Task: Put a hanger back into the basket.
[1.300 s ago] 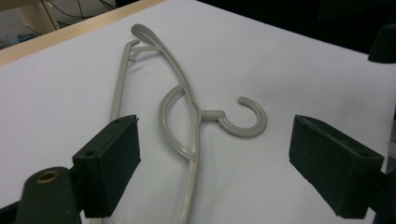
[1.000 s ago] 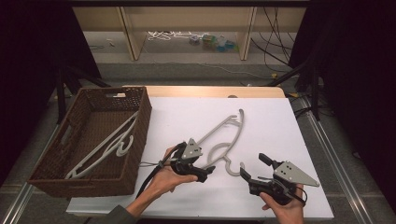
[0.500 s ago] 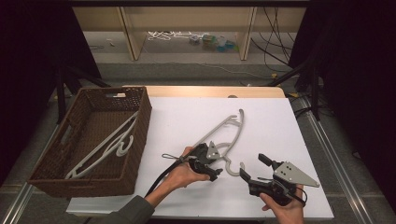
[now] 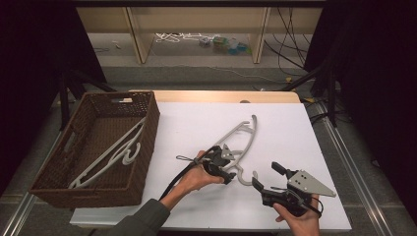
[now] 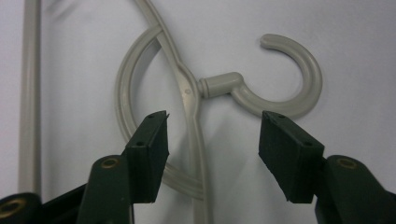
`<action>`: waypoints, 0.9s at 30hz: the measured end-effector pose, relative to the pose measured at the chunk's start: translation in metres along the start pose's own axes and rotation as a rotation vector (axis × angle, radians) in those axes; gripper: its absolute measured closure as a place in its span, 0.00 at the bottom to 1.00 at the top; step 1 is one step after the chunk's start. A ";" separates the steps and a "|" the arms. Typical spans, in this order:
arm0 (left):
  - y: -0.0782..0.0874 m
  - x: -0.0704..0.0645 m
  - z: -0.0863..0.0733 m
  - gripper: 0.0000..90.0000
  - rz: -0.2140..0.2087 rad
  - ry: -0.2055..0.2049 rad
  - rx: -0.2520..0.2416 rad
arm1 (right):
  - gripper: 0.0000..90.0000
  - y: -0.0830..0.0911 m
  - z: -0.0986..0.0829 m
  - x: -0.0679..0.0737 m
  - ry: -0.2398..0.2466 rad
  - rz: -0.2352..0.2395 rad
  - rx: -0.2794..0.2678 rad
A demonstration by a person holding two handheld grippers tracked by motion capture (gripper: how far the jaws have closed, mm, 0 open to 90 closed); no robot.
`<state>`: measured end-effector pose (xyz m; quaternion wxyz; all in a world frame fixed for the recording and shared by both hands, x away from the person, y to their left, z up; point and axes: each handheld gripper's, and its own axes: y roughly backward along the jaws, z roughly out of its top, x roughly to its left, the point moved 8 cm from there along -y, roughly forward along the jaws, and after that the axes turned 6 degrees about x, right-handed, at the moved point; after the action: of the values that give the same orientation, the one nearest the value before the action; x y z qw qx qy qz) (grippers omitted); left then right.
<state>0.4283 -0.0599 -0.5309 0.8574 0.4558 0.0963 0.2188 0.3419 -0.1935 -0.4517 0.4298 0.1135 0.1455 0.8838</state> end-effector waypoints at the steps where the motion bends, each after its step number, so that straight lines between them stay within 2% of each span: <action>1: -0.002 0.001 0.000 0.48 0.003 -0.002 0.007 | 0.20 0.000 0.000 0.000 -0.002 0.005 -0.003; 2: -0.003 0.001 0.001 0.48 0.007 0.008 0.008 | 0.20 0.000 0.000 0.000 -0.009 0.004 -0.006; 3: -0.003 0.002 0.001 0.50 0.005 -0.014 0.023 | 0.20 0.000 0.000 -0.001 -0.004 -0.001 -0.005; 4: -0.004 0.000 0.003 0.52 -0.001 0.006 0.008 | 0.20 0.000 0.000 0.000 -0.005 0.002 -0.004; 5: -0.004 0.001 0.003 0.52 -0.001 -0.021 0.025 | 0.20 0.000 0.000 0.000 -0.003 0.005 -0.002; 7: -0.007 0.003 0.003 0.54 0.014 -0.011 0.049 | 0.20 -0.001 0.000 0.000 -0.007 0.006 -0.003; 8: -0.008 0.004 0.003 0.55 0.008 0.004 0.055 | 0.20 -0.001 0.000 0.000 -0.006 0.007 -0.006; 10: -0.010 0.004 0.003 0.58 -0.013 0.003 0.061 | 0.20 -0.001 0.000 0.000 -0.005 0.007 -0.006; 11: -0.010 0.005 0.003 0.58 -0.009 0.008 0.065 | 0.20 0.000 0.000 -0.001 -0.002 -0.002 0.002; 14: -0.014 0.007 0.002 0.61 -0.015 0.027 0.093 | 0.20 0.000 0.000 -0.001 -0.007 0.004 0.001; 17: -0.014 0.008 0.002 0.61 -0.036 0.054 0.093 | 0.20 0.001 0.000 -0.002 0.002 -0.008 0.004; 20: -0.014 0.009 0.002 0.64 -0.046 0.103 0.107 | 0.20 0.001 0.000 -0.002 0.003 -0.012 0.000; 22: -0.015 0.009 0.004 0.65 -0.044 0.117 0.120 | 0.20 0.000 0.000 -0.001 -0.001 -0.004 0.001; 24: -0.016 0.011 0.006 0.67 -0.029 0.096 0.144 | 0.20 0.000 0.000 0.000 -0.007 0.003 -0.007; 25: -0.016 0.011 0.006 0.68 -0.024 0.095 0.158 | 0.20 0.001 0.000 -0.002 0.003 -0.012 0.011; 26: -0.015 0.011 0.006 0.69 -0.024 0.089 0.175 | 0.20 0.001 0.000 -0.002 0.004 -0.013 0.000; 27: -0.015 0.012 0.006 0.71 -0.020 0.090 0.173 | 0.20 0.002 0.000 -0.002 0.003 -0.013 0.006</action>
<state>0.4453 -0.0661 -0.5396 0.8117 0.5171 0.1576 0.2212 0.3421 -0.1965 -0.4517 0.4349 0.1125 0.1496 0.8808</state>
